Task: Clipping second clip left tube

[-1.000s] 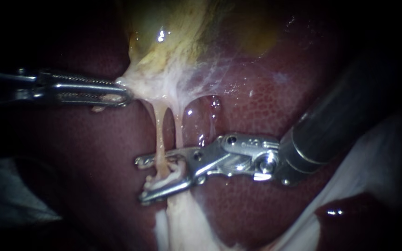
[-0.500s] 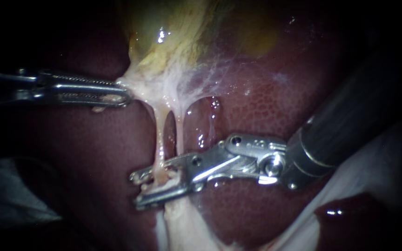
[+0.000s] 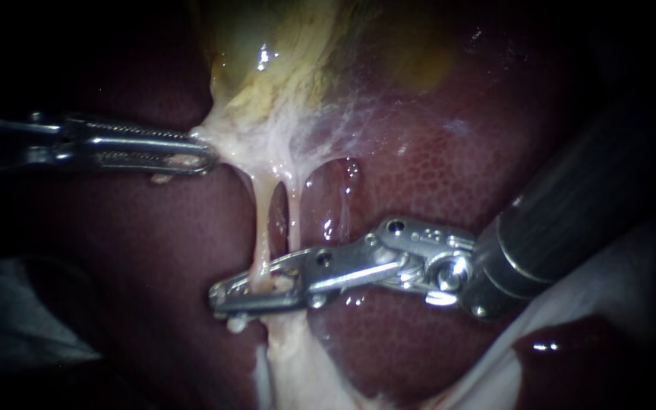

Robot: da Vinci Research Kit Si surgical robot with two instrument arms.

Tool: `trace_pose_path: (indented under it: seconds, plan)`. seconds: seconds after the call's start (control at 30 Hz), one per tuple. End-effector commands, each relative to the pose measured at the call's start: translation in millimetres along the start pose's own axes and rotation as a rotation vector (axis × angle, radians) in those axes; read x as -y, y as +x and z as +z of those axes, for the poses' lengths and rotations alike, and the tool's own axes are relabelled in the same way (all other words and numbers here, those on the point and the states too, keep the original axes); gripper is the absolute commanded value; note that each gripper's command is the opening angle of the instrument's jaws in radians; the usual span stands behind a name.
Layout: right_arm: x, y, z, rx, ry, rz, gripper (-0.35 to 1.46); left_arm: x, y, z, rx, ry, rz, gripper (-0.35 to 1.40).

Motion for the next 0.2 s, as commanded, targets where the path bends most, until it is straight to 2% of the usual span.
trace_pose_path:
  seconds: [0.03,0.2]
  plan:
    - [0.0,-0.1,-0.1,0.000,0.001,-0.001,-0.35,0.0,0.0,0.1,0.000,0.000,0.000,-0.35]
    - [-0.1,-0.1,-0.1,0.000,0.000,-0.001,-0.35,0.0,0.0,0.1,0.000,0.001,0.000,-0.35]
